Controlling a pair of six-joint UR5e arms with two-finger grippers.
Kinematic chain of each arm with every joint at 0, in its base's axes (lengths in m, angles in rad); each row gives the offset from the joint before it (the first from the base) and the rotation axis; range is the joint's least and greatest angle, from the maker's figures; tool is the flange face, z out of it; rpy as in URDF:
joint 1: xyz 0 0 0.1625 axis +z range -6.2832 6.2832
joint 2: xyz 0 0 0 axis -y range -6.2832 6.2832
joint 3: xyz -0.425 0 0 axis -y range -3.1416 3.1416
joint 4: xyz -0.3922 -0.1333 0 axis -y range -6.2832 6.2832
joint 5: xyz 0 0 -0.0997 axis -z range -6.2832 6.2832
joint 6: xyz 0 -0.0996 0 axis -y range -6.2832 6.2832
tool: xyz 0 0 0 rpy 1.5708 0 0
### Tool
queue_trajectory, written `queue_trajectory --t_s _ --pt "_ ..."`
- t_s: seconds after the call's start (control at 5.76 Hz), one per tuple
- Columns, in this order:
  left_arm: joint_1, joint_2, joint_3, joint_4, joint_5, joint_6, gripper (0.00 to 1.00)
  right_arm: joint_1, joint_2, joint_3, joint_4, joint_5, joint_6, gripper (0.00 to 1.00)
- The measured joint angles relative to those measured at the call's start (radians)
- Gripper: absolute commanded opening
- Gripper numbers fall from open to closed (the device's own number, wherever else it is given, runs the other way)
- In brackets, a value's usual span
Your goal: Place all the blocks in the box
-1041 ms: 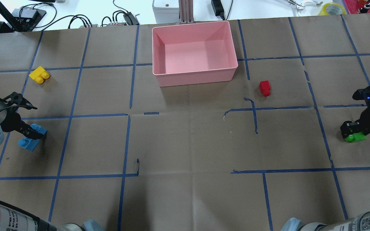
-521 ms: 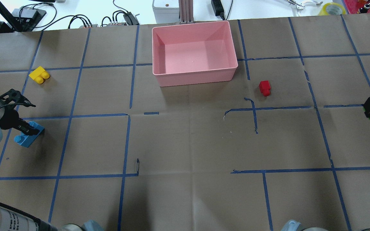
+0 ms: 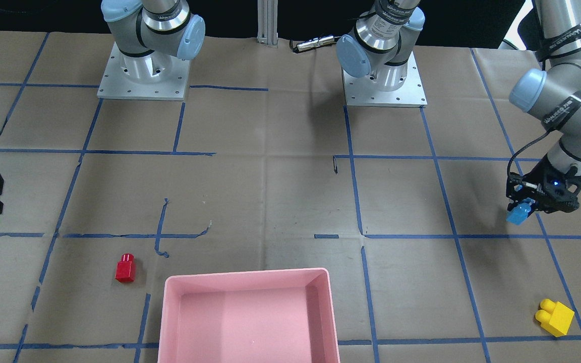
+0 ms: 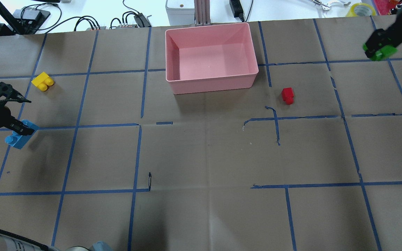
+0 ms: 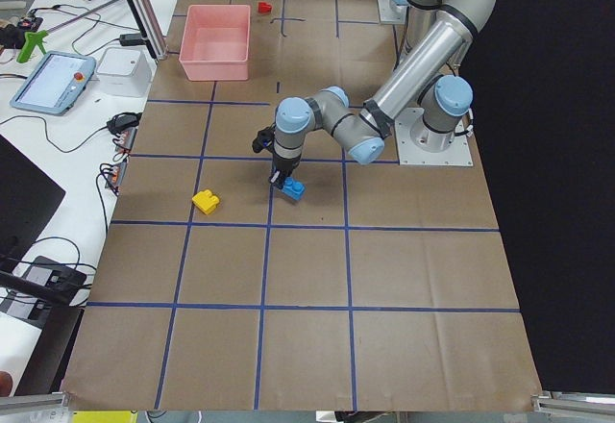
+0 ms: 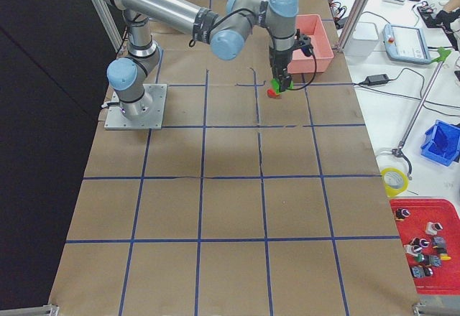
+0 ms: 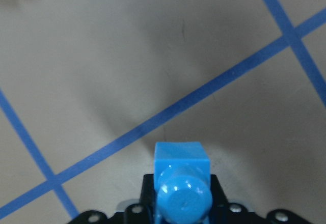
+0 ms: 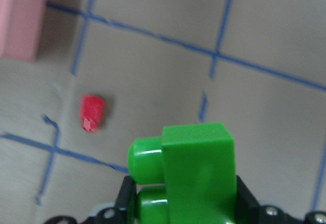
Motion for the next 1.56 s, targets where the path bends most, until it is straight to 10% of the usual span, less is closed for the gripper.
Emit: queue_trajectory --t_s 0.52,0.69,0.87,1.56 --pt "-0.092 0.069 0.371 -0.544 0.037 -0.213 0.0 0.307 0.403 -0.354 -0.203 0.3 0.149 0.07" --pt "-0.142 0.065 0.422 -0.591 0.037 -0.31 0.0 0.346 0.47 -0.388 -0.265 0.336 0.163 0.23" --pt "-0.209 0.045 0.448 -0.599 0.031 -0.451 0.0 0.363 0.493 -0.393 -0.289 0.347 0.173 0.99" --pt "-0.508 -0.24 0.775 -0.597 0.004 -0.944 0.0 0.345 0.451 -0.384 -0.17 0.334 0.167 1.0"
